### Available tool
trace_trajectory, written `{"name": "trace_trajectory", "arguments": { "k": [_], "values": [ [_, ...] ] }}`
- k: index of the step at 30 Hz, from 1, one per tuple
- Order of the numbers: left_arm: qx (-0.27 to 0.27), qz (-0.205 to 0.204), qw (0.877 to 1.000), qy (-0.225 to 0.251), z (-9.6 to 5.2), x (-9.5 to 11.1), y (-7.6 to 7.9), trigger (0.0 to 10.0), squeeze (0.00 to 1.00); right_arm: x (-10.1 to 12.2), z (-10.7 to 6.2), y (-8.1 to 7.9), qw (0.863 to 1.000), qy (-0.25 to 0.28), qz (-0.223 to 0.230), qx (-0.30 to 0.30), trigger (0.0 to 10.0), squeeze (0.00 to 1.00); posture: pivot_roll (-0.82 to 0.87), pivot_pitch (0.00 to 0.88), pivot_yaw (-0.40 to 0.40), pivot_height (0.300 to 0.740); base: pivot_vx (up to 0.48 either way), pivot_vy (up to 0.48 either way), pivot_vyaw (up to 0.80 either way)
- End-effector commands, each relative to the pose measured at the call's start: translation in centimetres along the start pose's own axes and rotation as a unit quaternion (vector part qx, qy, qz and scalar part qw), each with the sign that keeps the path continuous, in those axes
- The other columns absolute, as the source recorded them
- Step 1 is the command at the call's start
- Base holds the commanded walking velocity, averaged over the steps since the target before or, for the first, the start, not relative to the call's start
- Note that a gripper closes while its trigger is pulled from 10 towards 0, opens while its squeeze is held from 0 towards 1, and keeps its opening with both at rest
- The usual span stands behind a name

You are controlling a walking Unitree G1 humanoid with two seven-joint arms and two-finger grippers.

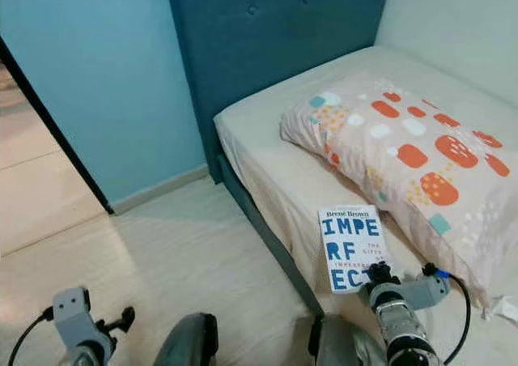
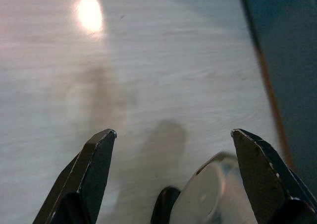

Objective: Clean up the room

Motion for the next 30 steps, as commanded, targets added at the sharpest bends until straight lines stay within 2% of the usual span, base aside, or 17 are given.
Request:
{"name": "trace_trajectory", "arguments": {
  "k": [1,3,4,5,8,12,13,16,17,19,20,21,24,25,27,29,30],
  "values": [
    [0.006,-0.01,1.0,-0.001,-0.3,-0.4,-0.4,10.0,0.0,-1.1,-0.3,1.7,0.998,-0.016,0.023,-0.056,10.0,0.0,0.11,0.205,-0.034,0.596,0.0,0.0,0.0],
    [0.003,-0.01,1.0,0.0,-0.3,-0.4,-0.4,10.0,0.0,-0.5,0.1,0.2,0.999,-0.006,0.019,-0.037,10.0,0.0,0.12,0.209,-0.035,0.596,0.0,0.0,0.0],
    [0.003,-0.01,1.0,0.0,-0.3,-0.4,-0.4,10.0,0.0,-0.5,0.1,0.2,0.999,-0.006,0.019,-0.037,10.0,0.0,0.12,0.209,-0.035,0.596,0.0,0.0,0.0],
    [0.002,-0.009,1.0,-0.001,-0.3,-0.4,-0.4,10.0,0.0,0.4,0.5,-1.2,1.0,0.007,0.011,-0.02,10.0,0.0,0.12,0.213,-0.034,0.596,0.0,0.0,0.0],
    [0.001,-0.01,1.0,-0.001,-0.4,-0.4,-0.5,10.0,0.0,1.7,0.9,-2.5,1.0,0.023,0.003,-0.006,10.0,0.0,0.12,0.216,-0.037,0.596,0.0,0.0,0.0],
    [0.001,-0.011,1.0,-0.001,-0.4,-0.5,-0.5,10.0,0.0,2.3,1.0,-2.8,1.0,0.027,-0.003,-0.006,10.0,0.0,0.12,0.216,-0.037,0.596,0.0,0.0,0.0],
    [-0.001,-0.012,1.0,-0.005,-0.4,-0.7,-0.4,10.0,0.0,2.6,0.9,-1.6,0.996,0.012,-0.073,-0.055,10.0,0.0,0.11,0.218,-0.042,0.596,0.0,0.0,0.0],
    [-0.001,-0.012,1.0,-0.006,-0.4,-0.8,-0.4,10.0,0.0,2.4,0.7,-0.8,0.992,0.002,-0.099,-0.08,10.0,0.0,0.1,0.216,-0.042,0.596,0.0,0.0,0.0],
    [-0.002,-0.012,1.0,-0.008,-0.5,-1.0,-0.3,10.0,0.0,2.3,0.5,0.3,0.987,-0.006,-0.12,-0.106,10.0,0.79,0.1,0.212,-0.044,0.596,0.0,0.0,0.0],
    [-0.002,-0.012,1.0,-0.008,-0.5,-1.0,-0.3,10.0,0.0,2.3,0.5,0.3,0.987,-0.006,-0.12,-0.106,10.0,0.79,0.1,0.212,-0.044,0.596,0.0,0.0,0.0],
    [-0.002,-0.013,1.0,-0.009,-0.4,-1.1,-0.2,10.0,0.0,2.2,0.2,1.3,0.984,-0.01,-0.127,-0.128,10.0,1.0,0.1,0.207,-0.046,0.596,0.0,0.0,0.0],
    [-0.003,-0.015,1.0,-0.009,-0.4,-1.1,-0.1,10.0,0.0,2.2,-0.1,2.2,0.981,-0.009,-0.127,-0.145,10.0,1.0,0.1,0.203,-0.048,0.596,0.0,0.0,0.0],
    [-0.007,-0.018,1.0,-0.005,-0.2,-0.8,0.2,10.0,0.0,2.6,-0.3,3.0,0.977,-0.001,-0.143,-0.16,10.0,1.0,0.09,0.192,-0.05,0.596,0.0,0.0,0.0],
    [-0.009,-0.017,1.0,-0.002,-0.1,-0.6,0.4,10.0,0.0,2.6,-0.3,3.0,0.973,-0.003,-0.166,-0.163,10.0,1.0,0.08,0.186,-0.052,0.596,0.0,0.0,0.0],
    [-0.009,-0.017,1.0,-0.002,-0.1,-0.6,0.4,10.0,0.0,2.6,-0.3,3.0,0.973,-0.003,-0.166,-0.163,10.0,1.0,0.08,0.186,-0.052,0.596,0.0,0.0,0.0],
    [-0.013,-0.015,1.0,0.005,0.1,0.1,0.5,10.0,0.0,2.6,-0.3,2.6,0.964,-0.002,-0.21,-0.161,10.0,1.0,0.08,0.181,-0.056,0.596,0.0,0.0,0.0],
    [-0.013,-0.015,1.0,0.005,0.1,0.1,0.5,10.0,0.0,2.6,-0.3,2.6,0.964,-0.002,-0.21,-0.161,10.0,1.0,0.08,0.181,-0.056,0.596,0.0,0.0,0.0]
  ]
}}
Point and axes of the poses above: a point about 5 cm out from each wrist's last joint towards the gripper, its own z axis pointing out of the wrist towards the gripper, its own x axis along the axis of the wrist's last joint, y = z × x, the point moved 5 cm from there along z, pointing out of the wrist towards the gripper, and after that the axes turned 8 degrees about -z, right-handed, at the moved point
